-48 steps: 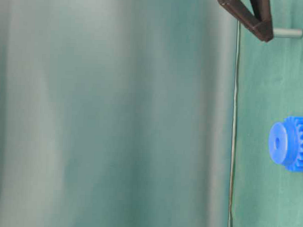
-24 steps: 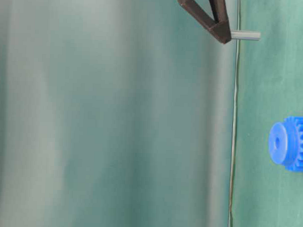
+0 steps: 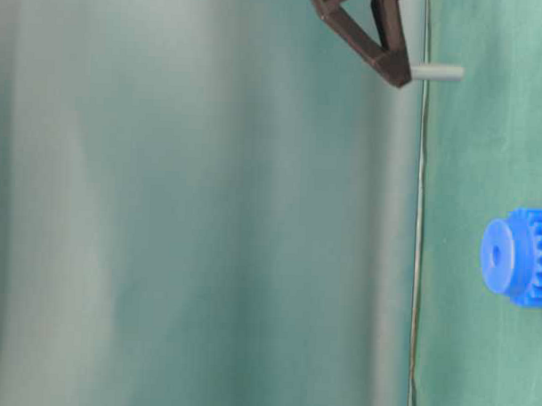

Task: Insert the shaft placed at a random location into the center hole of the small gear at another random location.
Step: 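Lift the shaft with the right gripper and carry it left over the blue gear, then align the held shaft above the blue gear's center hole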

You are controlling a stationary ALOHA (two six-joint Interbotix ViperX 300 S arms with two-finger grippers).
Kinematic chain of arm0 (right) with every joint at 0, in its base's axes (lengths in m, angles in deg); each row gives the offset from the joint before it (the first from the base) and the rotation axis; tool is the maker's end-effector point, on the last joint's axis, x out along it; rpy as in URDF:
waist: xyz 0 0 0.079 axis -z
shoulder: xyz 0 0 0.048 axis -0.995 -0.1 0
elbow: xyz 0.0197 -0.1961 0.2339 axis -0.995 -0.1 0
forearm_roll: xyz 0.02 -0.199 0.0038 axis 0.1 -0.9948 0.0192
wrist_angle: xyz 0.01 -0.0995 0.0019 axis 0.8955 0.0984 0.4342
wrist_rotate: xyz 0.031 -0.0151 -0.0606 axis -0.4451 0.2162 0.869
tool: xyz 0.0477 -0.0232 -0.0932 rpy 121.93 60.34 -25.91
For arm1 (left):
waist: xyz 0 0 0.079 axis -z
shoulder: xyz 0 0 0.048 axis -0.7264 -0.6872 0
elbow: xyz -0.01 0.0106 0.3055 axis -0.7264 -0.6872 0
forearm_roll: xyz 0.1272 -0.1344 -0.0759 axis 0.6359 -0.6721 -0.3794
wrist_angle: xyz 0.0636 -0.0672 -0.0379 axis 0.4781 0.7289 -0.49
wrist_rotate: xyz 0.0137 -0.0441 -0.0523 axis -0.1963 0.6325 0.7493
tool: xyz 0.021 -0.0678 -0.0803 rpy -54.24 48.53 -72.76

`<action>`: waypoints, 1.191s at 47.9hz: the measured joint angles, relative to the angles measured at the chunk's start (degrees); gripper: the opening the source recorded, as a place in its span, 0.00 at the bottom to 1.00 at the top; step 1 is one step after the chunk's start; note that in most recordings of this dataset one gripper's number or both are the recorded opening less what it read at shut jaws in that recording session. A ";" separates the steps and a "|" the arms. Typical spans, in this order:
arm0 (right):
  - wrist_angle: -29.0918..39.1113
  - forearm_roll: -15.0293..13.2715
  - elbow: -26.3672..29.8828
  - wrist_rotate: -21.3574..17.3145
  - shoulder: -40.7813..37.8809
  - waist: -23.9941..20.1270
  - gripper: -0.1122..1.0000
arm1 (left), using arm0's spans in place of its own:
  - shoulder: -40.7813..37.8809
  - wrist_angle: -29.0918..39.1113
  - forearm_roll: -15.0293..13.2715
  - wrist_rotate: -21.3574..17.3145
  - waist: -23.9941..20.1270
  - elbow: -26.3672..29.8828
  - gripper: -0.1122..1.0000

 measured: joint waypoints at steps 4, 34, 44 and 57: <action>-0.09 0.00 1.67 0.00 -1.49 -0.88 0.22 | 0.00 0.00 0.00 0.00 0.00 0.00 0.10; 0.09 0.00 15.64 0.09 -12.13 -5.36 0.22 | -0.09 -0.09 0.00 0.00 0.00 0.00 0.10; 0.70 0.00 18.54 0.00 -14.41 -6.33 0.22 | -0.09 0.00 -0.09 0.00 0.00 0.00 0.10; 1.14 0.09 21.01 0.00 -16.08 -7.03 0.22 | -0.09 0.00 0.00 0.09 0.00 0.00 0.10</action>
